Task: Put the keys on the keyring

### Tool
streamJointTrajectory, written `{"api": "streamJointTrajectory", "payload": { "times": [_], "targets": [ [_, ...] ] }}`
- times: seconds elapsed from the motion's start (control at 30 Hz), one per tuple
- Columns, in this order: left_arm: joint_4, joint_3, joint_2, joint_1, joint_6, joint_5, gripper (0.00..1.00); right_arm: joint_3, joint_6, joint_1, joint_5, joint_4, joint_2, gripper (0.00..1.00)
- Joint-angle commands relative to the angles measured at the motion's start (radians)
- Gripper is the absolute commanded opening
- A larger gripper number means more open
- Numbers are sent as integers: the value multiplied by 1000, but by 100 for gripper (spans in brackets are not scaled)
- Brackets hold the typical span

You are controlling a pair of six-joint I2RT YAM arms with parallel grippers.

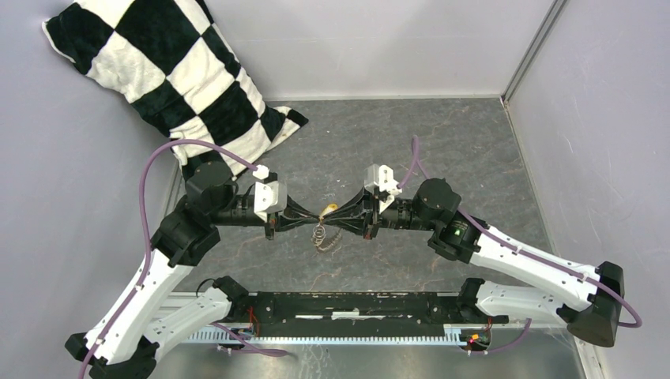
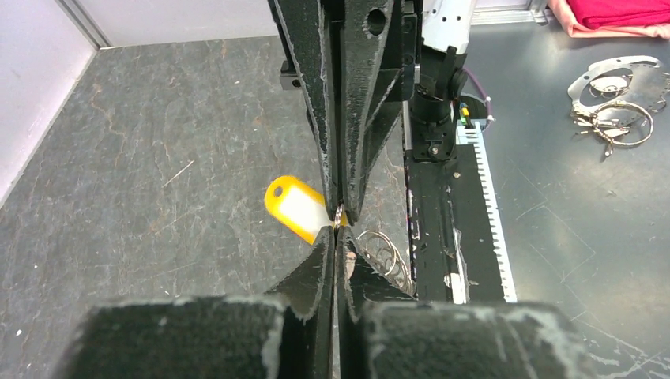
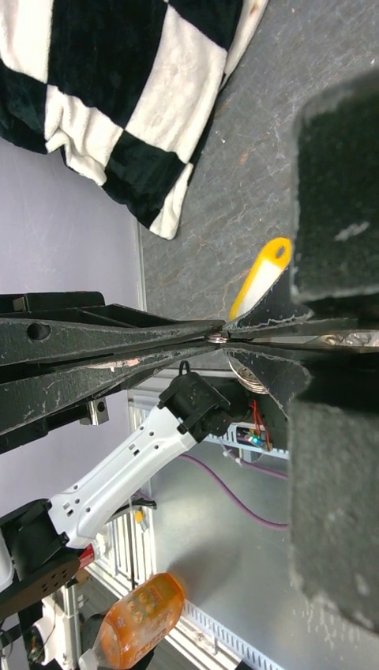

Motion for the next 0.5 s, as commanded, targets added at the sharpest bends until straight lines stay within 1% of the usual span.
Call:
{"api": "streamJointTrajectory", "payload": {
  "times": [0.0, 0.13, 0.23, 0.3, 0.37, 0.47],
  "targets": [
    [6, -3, -16, -2, -1, -23, 2, 106, -68, 0, -20, -76, 4, 14],
    [-33, 1, -18, -3, 51, -16, 2, 273, -218, 1, -37, -361, 50, 24],
    [-53, 5, -16, -3, 88, -14, 2, 410, -293, -1, -53, -563, 110, 28],
    [-63, 11, -12, -3, 110, -19, 2, 490, -324, -1, -65, -669, 154, 30],
    [-66, 16, -8, -3, 119, -28, 2, 531, -347, 0, -68, -741, 179, 32],
    [-66, 16, -9, -3, 127, -32, 2, 542, -353, -1, -68, -770, 191, 33]
  ]
}}
